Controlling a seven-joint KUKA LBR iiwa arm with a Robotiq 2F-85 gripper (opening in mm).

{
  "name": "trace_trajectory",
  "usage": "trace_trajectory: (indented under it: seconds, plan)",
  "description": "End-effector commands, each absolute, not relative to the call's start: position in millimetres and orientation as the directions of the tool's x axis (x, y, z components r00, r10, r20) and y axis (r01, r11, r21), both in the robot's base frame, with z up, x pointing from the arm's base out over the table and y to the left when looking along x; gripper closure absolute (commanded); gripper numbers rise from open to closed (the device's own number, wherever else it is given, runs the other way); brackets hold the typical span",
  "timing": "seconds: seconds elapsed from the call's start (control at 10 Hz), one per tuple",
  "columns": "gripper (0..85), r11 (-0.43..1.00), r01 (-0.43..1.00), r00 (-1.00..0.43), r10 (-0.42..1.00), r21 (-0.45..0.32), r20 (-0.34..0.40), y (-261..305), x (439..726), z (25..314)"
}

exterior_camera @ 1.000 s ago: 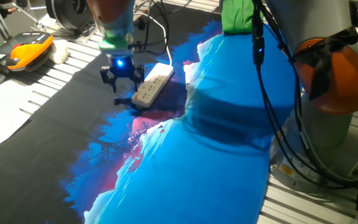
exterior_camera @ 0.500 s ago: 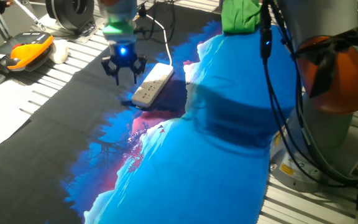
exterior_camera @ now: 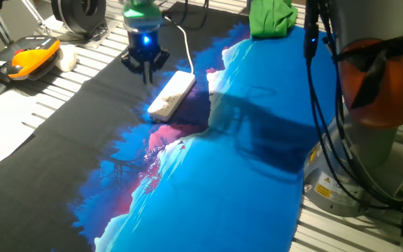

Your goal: Turn on the power strip by pressing the button

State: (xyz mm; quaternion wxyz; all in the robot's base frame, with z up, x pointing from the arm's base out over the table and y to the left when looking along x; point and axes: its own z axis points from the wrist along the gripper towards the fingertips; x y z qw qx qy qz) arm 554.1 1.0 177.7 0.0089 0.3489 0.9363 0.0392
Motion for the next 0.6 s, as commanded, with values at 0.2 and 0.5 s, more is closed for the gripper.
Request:
trace_trajectory:
  seconds: [0.2, 0.5]
  plan:
    - [85.0, 0.942, 0.327, -0.945, 0.326, 0.073, 0.025, -4, 531, 214]
    - [85.0, 0.953, 0.294, -0.956, 0.294, 0.076, 0.013, 1, 515, 221]
